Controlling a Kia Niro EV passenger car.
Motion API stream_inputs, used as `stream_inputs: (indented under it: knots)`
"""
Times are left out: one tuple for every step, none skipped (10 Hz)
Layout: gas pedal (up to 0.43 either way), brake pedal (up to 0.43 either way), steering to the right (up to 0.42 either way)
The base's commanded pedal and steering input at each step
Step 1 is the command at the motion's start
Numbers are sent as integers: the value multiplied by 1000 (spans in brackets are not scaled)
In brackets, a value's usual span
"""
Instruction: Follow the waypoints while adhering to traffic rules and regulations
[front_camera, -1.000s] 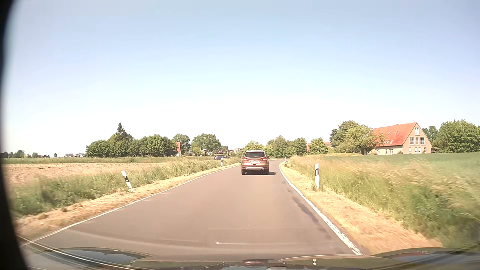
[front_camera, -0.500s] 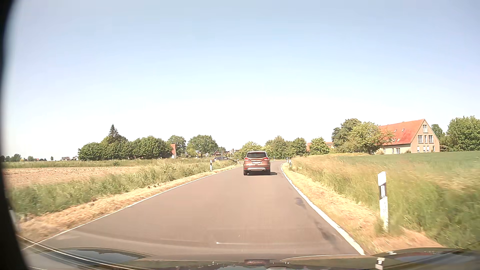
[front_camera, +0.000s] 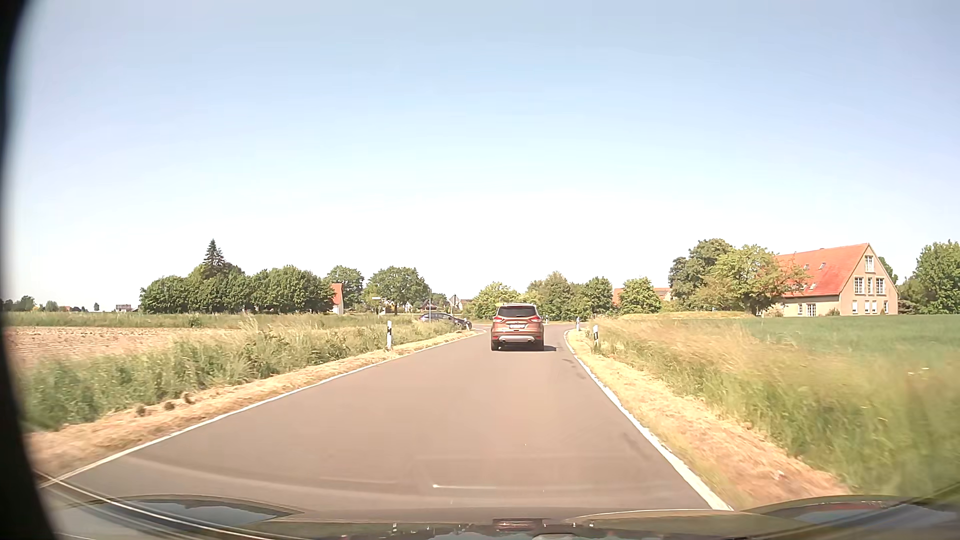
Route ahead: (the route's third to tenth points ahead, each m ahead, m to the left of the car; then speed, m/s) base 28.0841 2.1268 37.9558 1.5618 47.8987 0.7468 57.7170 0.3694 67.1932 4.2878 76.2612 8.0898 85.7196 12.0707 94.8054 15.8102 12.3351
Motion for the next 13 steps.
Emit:
stream_inputs:
  knots:
    - [0, 0, 4]
    - [0, 0, 4]
    - [0, 0, 4]
    - [0, 0, 4]
    - [0, 0, 5]
    - [0, 0, 7]
    - [0, 0, 8]
    - [59, 0, 9]
    - [110, 0, 10]
    - [118, 0, 11]
    - [118, 0, 12]
    - [110, 0, 12]
    - [110, 0, 11]
